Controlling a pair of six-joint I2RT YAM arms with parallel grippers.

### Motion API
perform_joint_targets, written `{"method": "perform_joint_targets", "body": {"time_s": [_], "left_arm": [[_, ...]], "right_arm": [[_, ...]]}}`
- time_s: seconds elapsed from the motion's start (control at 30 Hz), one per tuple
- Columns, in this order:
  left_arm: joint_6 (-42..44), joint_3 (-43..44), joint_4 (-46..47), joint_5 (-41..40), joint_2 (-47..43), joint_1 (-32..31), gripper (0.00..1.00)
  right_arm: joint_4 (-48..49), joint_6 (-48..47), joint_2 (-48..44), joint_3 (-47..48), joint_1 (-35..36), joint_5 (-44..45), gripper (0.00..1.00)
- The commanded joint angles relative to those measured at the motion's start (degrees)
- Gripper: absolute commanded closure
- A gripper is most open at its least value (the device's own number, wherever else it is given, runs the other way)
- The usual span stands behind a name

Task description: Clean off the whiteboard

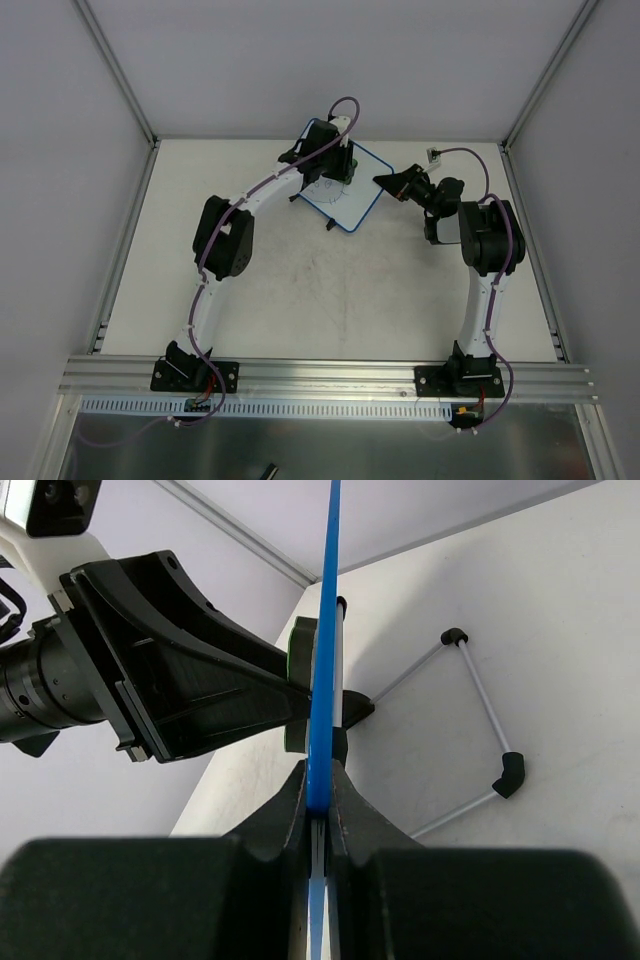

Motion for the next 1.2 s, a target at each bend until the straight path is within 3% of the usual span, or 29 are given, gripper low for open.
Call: {"method": "perform_joint_targets", "body": {"time_s": [0.0,0.23,0.53,1.17], "left_arm": [[0.48,-2.74,-3.20,0.06,1.99,-2.09,1.00],[-8.03,-4.67,-3.20,-6.19,1.90,-0.86,1.00],[-22.01,-10.64,-3.11,-3.20,0.59,5.81,1.00],[-34.85,-16.27,-3.11,3.03,1.72,16.10,1.00]], "right_arm": [[8.98,-2.50,0.08,-0.09,5.12,-9.95,1.00],[8.98,-2.59,-0.18,-0.35,5.12,-9.95,1.00],[9.06,-2.76,-0.53,-0.62,5.12,-10.04,1.00],[9.06,-2.94,-1.59,-1.85,5.29,-9.86,1.00]]}}
